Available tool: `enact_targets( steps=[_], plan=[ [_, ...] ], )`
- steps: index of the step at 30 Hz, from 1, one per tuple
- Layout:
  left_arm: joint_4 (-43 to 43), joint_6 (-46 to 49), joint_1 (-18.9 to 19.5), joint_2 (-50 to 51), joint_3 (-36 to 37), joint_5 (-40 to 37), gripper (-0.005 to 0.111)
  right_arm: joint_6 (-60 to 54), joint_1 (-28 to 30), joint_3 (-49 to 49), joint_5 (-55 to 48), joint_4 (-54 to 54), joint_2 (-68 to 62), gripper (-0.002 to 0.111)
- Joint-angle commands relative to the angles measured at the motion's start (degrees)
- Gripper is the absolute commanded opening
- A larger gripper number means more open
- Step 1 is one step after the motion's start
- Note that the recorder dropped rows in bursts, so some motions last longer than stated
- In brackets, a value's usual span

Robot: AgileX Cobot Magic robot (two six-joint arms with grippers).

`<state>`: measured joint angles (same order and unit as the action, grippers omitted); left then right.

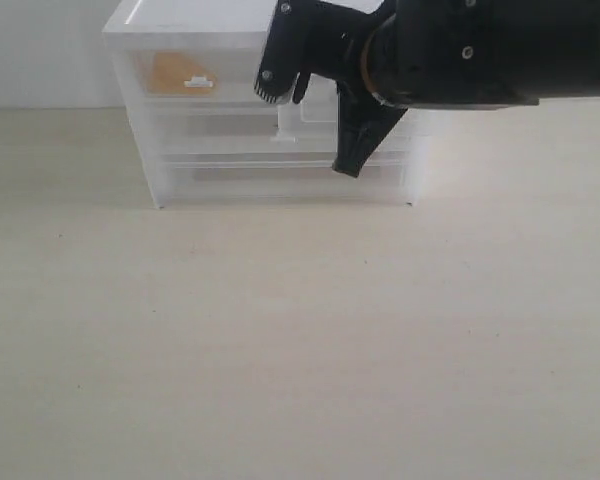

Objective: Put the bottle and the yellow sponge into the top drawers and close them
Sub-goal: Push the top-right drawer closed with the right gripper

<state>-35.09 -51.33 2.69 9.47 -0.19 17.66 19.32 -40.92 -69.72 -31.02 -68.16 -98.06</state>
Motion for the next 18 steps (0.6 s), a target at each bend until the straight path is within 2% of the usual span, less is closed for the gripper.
enact_targets(
  steps=[1,7,10,18],
  plan=[
    [-0.3,-0.1,0.1,-0.4,0.2,0.3,0.004,1.5,2.2,-3.2,1.7,-0.9,-2.8,0.0],
    [-0.3,-0.1,0.1,-0.4,0.2,0.3,0.004,1.6,3.1,-8.9,-0.2,-1.8,-8.1,0.0],
    [-0.3,-0.1,0.1,-0.4,0.2,0.3,0.004,5.2,3.8,-11.9,-2.5,-1.8,-10.1,0.0],
    [-0.3,-0.1,0.1,-0.4,0.2,0.3,0.004,7.4,3.6,-9.8,0.8,4.2,-4.6,0.0]
  ],
)
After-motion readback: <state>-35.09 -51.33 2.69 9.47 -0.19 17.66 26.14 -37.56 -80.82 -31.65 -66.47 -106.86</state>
